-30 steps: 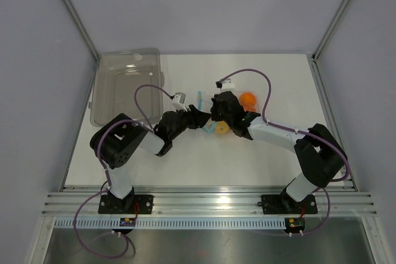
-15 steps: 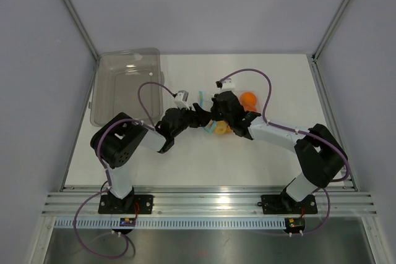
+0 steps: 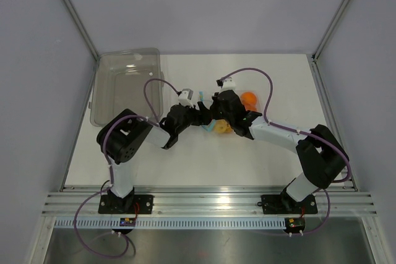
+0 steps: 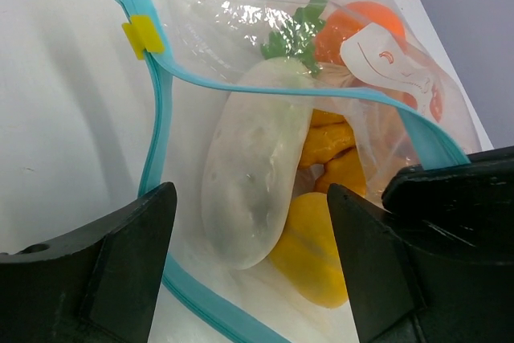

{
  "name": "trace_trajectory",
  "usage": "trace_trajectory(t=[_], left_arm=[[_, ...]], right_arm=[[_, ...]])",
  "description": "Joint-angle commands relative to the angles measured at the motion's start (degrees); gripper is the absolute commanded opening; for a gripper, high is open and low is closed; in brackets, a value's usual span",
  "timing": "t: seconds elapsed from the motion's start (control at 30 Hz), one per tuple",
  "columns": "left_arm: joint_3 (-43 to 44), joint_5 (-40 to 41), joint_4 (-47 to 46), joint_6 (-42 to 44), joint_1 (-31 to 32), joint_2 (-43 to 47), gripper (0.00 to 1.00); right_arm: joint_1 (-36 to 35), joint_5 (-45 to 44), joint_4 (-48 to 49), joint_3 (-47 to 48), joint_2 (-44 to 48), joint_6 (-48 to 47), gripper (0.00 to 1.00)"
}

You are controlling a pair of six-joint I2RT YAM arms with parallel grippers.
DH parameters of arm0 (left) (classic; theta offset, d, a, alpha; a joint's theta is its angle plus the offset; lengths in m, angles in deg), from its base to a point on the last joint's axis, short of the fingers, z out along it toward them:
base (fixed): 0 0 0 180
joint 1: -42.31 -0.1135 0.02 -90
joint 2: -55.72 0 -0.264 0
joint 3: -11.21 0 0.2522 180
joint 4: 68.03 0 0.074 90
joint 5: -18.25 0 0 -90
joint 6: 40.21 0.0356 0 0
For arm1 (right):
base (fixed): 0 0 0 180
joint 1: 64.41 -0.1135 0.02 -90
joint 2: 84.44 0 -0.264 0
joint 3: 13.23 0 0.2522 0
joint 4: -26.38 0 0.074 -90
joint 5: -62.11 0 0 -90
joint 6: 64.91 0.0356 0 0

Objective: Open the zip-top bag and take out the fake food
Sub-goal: Pick up the fake vegetable from the zipper food storage bag.

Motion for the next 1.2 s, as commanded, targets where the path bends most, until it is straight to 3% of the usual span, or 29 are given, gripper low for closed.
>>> trace_trajectory(t=[0.0,0.37,0.63,0.9,1.17], left_arm=[[3.0,0.6,-2.9,0.9,0.4,-1.5,0.80],[7.5,6.0,7.5,4.6,3.1,-2.8,0.79],[8.2,4.8,7.6,1.9,3.1,-4.1,0.58],[6.3,4.0,4.8,1.6,3.1,-0.7,0.46],[3.2,2.3,6.4,-0.8,3.2,3.7,0.43]], right_arm=[[0.1,1.7,2.3,0.0,2.4,0.7,0.00],[0.1,1.7,2.2,-0.1,2.5,0.8,0.00],[0.1,1.4,2.2,-0.3,3.1,0.9,0.00],[0.2,0.5,1.7,0.1,2.5,0.5,0.00],[1.0,-0.8,0.8,0.9,1.5,0.2,0.00]])
